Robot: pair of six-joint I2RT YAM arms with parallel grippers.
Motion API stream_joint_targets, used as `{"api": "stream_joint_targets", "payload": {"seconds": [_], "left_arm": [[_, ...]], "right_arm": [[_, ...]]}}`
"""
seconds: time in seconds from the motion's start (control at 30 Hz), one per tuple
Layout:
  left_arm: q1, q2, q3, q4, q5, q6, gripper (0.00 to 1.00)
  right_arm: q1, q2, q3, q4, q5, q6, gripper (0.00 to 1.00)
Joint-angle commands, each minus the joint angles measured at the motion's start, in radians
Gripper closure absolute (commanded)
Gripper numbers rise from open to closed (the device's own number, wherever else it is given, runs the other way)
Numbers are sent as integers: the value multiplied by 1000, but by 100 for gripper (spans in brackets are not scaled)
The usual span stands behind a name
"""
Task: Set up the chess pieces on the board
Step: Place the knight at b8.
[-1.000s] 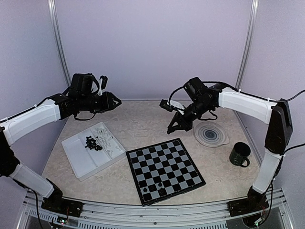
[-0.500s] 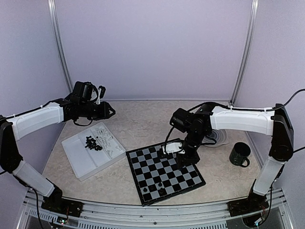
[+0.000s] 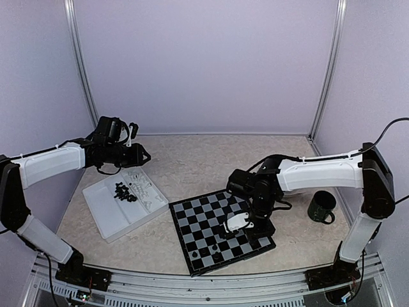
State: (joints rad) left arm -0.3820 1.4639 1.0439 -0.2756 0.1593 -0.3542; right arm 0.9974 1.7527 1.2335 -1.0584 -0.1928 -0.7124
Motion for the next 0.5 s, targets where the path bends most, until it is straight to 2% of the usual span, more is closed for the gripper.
{"api": "stream_joint_targets", "payload": {"seconds": [0.0,0.47], "left_arm": [[6,-17,-12,36,23,12,65],[6,-15,-19,38,37,7,65]], "right_arm": [[21,-20,-29,-22,21,-1,100],[26,-5,-59,45,48,30,100]]}}
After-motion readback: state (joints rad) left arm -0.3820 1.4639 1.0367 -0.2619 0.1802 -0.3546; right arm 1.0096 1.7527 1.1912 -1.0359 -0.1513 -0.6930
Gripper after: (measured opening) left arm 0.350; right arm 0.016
